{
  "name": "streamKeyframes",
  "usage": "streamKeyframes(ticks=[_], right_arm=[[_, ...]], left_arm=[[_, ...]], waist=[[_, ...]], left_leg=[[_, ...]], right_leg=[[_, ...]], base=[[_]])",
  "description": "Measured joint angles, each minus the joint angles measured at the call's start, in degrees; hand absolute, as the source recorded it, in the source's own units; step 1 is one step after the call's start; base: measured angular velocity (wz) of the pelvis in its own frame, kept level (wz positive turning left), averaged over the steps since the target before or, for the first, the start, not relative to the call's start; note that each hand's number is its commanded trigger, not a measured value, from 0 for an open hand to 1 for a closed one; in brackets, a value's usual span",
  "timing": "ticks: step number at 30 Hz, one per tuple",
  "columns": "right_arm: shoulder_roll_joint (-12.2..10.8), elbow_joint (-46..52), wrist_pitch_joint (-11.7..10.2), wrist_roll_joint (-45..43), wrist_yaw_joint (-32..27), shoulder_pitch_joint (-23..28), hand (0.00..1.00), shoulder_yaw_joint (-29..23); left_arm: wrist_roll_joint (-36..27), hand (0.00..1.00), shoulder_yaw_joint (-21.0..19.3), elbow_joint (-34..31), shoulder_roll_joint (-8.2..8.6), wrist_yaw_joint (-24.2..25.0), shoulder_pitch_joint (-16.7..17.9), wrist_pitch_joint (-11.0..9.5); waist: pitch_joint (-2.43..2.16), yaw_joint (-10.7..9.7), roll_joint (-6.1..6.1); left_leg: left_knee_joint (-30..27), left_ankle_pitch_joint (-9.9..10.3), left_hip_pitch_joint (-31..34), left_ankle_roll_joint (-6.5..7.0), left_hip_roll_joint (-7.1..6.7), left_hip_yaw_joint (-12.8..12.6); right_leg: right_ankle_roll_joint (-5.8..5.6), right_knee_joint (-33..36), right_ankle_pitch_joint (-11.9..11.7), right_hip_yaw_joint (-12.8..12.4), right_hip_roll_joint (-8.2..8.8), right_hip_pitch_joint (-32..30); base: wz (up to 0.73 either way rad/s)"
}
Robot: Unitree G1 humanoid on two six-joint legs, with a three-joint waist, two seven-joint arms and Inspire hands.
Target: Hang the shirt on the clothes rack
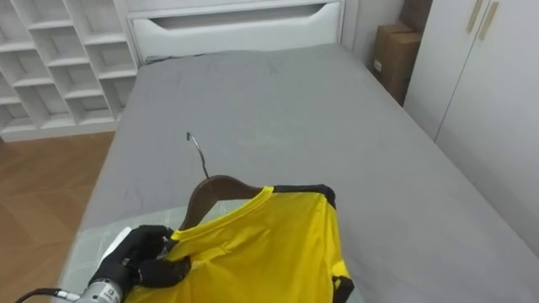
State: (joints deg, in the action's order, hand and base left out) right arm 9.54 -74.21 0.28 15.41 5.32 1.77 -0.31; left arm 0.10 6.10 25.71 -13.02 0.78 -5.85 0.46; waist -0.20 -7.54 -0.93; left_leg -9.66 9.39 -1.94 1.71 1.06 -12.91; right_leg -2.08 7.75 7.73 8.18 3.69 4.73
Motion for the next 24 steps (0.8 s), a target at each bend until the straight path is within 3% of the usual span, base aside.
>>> streamKeyframes(ticks=[10, 24], right_arm=[[0.13, 0.03, 0.61, 0.03, 1.13, 0.69, 0.00, -1.10], [1.00, 0.01, 1.10, 0.40, 3.66, 0.79, 0.00, -1.12]], left_arm=[[0.11, 1.00, -1.02, -2.15, -0.27, -0.11, 0.97, 1.04], [0.11, 1.00, -1.65, -12.66, -0.56, -0.12, 1.19, 2.11]], waist=[[0.08, 0.32, -0.36], [0.31, 0.42, -1.06]], left_leg=[[0.03, -0.01, -0.11, -0.02, 0.00, 0.35], [0.17, 0.03, -0.91, -0.08, 0.02, 0.43]], right_leg=[[0.01, 0.06, -0.01, 0.33, -0.03, 0.12], [0.01, 0.05, -0.01, -0.11, -0.09, 0.86]], base=[[0.01], [0.00]])
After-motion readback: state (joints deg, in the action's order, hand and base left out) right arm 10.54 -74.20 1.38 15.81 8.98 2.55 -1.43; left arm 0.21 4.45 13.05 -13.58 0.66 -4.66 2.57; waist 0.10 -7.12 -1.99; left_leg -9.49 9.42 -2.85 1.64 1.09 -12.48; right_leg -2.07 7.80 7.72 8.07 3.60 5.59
